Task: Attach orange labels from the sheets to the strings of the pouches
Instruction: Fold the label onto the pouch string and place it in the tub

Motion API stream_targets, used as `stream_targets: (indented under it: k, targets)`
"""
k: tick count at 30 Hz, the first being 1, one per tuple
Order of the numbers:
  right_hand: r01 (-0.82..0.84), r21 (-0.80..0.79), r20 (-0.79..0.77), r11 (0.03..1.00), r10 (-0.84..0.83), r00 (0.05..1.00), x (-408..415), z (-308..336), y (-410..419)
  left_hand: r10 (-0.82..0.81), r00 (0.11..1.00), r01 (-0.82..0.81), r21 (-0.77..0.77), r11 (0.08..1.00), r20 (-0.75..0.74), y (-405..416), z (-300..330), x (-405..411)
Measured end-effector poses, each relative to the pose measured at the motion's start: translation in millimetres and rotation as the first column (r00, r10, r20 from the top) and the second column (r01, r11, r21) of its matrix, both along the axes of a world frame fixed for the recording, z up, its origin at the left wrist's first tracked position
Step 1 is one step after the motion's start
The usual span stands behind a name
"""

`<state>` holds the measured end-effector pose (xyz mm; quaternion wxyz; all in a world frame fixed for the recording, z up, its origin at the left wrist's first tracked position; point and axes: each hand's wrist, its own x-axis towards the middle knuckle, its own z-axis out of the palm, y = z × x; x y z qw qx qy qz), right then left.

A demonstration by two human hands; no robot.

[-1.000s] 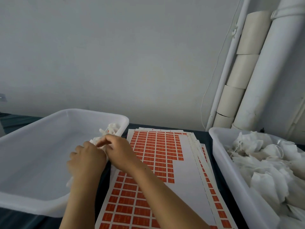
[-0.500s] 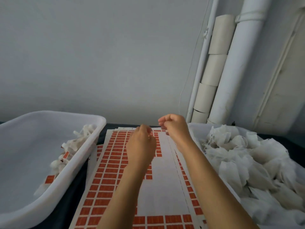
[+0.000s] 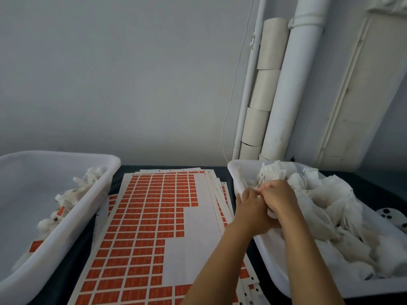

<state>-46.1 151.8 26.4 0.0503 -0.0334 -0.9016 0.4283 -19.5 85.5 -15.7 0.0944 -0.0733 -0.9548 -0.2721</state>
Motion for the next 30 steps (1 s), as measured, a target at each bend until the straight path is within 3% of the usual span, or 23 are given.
stream_targets:
  k: [4,6,7,9,11,13,16,20,25,30]
  targets:
    - [0.004,-0.003,-0.005,1.0,-0.004,1.0,-1.3,-4.9,2.6,0.078,0.996,-0.078,0.023,0.997,-0.029,3.6,1.0,-0.2]
    - [0.021,-0.013,-0.069,1.0,-0.022,0.997,1.5,-2.9,2.4,0.136,0.985,-0.118,0.163,0.98,-0.104,3.7,3.4,1.6]
    - [0.016,-0.046,-0.126,0.999,-0.022,0.992,3.3,-0.9,1.9,0.165,0.98,-0.122,0.316,0.941,-0.113,2.6,6.0,4.0]
    - [-0.041,-0.152,-0.244,0.988,0.002,0.97,8.1,6.4,-0.7,0.184,0.98,-0.096,0.633,0.768,-0.074,-4.1,15.2,9.2]
    - [-0.163,-0.326,-0.303,0.931,0.06,0.951,15.5,16.6,-6.1,0.208,0.976,-0.081,0.777,0.624,-0.066,-17.7,25.9,13.6]
    - [-0.33,-0.466,-0.344,0.821,0.175,0.922,23.8,21.9,-15.1,0.266,0.955,-0.047,0.815,0.578,-0.133,-36.7,33.9,19.0]
    - [-0.485,-0.475,-0.37,0.734,0.334,0.867,28.5,14.8,-35.6,0.311,0.926,-0.009,0.812,0.583,-0.214,-69.5,35.7,28.0]
    - [-0.461,-0.42,-0.36,0.782,0.322,0.875,26.6,-15.4,-68.6,0.337,0.929,-0.089,0.793,0.603,-0.152,-110.3,14.5,41.1]
    - [-0.487,-0.479,-0.231,0.73,0.431,0.872,27.6,-64.5,-100.0,0.36,0.933,-0.25,0.724,0.643,0.002,-150.8,-30.3,55.8]
    - [-0.469,-0.486,-0.161,0.737,0.452,0.877,26.7,-96.5,-117.2,0.425,0.898,-0.363,0.734,0.574,0.113,-166.5,-54.2,65.0]
